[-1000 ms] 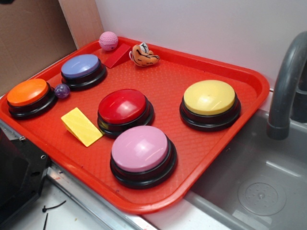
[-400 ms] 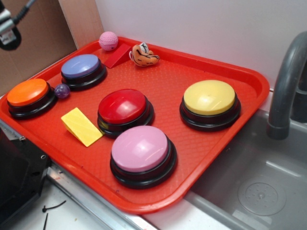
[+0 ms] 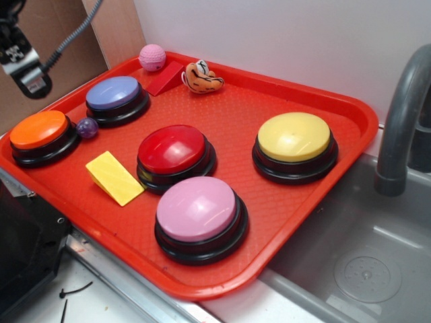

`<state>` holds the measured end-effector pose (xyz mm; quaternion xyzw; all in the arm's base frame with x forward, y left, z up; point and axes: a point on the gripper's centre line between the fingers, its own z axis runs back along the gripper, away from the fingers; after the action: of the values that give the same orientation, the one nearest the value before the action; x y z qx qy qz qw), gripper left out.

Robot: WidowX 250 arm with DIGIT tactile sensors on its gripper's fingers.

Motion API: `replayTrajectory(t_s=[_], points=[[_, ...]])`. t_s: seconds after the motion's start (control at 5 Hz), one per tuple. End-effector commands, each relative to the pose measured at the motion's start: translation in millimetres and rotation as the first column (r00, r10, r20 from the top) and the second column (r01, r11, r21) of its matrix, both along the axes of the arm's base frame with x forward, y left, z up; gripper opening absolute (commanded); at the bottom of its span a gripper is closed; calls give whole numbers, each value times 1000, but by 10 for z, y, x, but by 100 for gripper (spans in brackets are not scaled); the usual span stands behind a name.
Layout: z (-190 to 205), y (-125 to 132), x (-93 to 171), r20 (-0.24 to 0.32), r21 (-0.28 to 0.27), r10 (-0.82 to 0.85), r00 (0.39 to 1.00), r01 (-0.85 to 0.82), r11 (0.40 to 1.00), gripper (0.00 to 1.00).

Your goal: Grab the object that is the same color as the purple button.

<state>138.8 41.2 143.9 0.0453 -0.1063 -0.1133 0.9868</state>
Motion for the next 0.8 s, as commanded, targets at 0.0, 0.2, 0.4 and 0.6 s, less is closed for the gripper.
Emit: replayTrajectory(t_s=[0.0, 0.2, 0.4, 0.6], points=[[-355, 253, 298, 4, 81, 9, 1000, -9, 997, 100], [-517, 370, 427, 3, 99, 31, 1000, -31, 995, 100], [-692, 457, 497, -26, 100, 47, 999, -44, 994, 100], [-869, 537, 492, -69, 117, 92, 993, -83, 990, 100]])
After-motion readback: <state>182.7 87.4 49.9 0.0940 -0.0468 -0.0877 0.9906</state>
